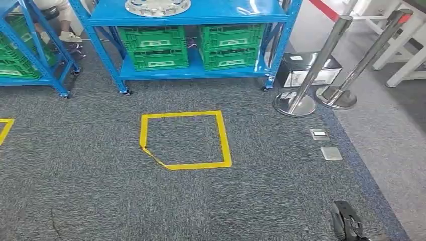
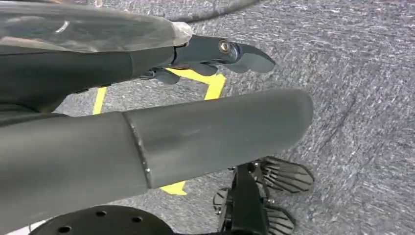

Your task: Take the parts from the cabinet and place them on the table.

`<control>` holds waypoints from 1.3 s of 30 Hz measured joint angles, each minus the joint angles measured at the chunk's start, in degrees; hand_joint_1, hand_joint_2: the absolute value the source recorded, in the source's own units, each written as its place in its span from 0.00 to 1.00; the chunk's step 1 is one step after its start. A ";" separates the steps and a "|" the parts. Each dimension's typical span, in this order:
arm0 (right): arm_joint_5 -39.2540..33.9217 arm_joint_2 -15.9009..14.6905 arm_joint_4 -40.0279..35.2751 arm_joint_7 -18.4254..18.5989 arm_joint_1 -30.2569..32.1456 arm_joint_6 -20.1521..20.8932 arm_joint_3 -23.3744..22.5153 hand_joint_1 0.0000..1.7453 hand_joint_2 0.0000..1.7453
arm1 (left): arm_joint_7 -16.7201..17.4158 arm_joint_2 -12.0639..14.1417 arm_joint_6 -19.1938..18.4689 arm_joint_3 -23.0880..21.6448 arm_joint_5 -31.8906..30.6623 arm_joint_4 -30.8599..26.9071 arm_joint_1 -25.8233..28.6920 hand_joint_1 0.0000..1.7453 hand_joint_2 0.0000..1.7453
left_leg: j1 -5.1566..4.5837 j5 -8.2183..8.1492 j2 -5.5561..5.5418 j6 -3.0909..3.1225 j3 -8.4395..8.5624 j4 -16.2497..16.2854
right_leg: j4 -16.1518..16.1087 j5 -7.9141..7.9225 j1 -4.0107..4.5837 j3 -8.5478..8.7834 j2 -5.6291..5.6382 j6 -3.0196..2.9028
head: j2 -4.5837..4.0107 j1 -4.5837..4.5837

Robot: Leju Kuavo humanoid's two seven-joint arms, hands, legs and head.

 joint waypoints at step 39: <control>-0.02 -0.35 -0.11 0.09 0.03 -0.02 0.68 0.00 0.00 | 0.24 -0.02 0.04 -0.04 0.11 -0.11 0.11 0.00 0.00 | -0.83 7.35 0.46 1.05 -4.00 -2.55 | 9.99 -16.57 0.54 9.68 -2.37 0.80 | 0.00 -0.38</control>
